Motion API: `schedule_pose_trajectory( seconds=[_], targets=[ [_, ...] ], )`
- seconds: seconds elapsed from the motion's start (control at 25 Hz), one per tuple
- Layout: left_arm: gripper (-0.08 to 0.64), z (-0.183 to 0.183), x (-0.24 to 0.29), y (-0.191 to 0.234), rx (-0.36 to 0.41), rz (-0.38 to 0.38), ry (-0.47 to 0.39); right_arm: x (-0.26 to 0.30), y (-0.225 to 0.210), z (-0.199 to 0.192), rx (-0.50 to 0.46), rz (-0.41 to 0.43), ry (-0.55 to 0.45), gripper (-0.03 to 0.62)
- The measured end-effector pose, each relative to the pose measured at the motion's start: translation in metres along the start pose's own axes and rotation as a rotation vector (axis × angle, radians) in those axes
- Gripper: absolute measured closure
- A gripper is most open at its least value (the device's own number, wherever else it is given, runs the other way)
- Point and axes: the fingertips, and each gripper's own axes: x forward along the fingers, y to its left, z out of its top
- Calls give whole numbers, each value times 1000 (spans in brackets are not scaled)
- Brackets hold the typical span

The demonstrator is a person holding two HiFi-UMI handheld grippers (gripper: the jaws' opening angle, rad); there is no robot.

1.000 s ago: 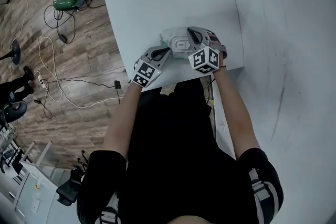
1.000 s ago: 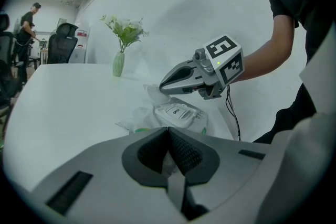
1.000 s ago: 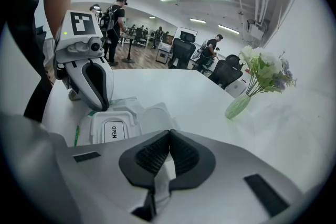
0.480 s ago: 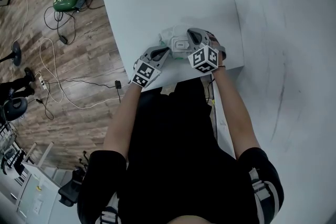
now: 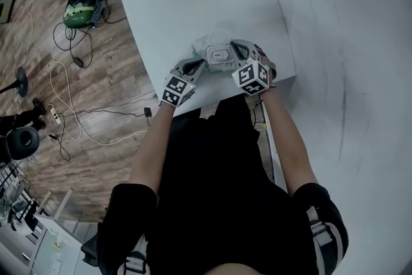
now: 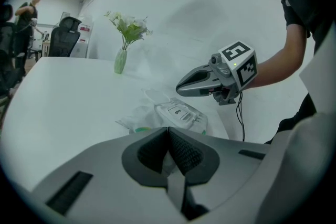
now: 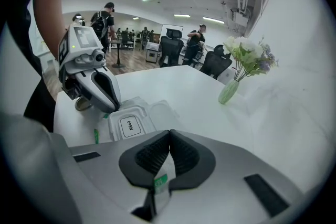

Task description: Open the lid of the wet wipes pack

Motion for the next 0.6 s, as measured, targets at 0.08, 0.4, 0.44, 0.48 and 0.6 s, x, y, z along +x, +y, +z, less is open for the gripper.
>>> schedule_pose_trajectory(
  seconds=[0.08, 0.4, 0.44, 0.48, 0.6],
  targets=[
    [537, -1, -3, -2, -16, 10, 2, -10, 3, -1, 1, -13, 0, 575],
    [537, 22, -38, -12, 27, 56, -35, -58, 13, -3, 65, -77, 8, 575],
    [537, 26, -42, -14, 34, 55, -41, -64, 17, -3, 73, -82, 9, 575],
    [537, 31, -47, -16, 41, 54, -47, -69, 20, -4, 80, -84, 11, 575],
    [537, 43, -60, -24, 66, 48, -56, -85, 32, -4, 101, -85, 13, 577]
  ],
)
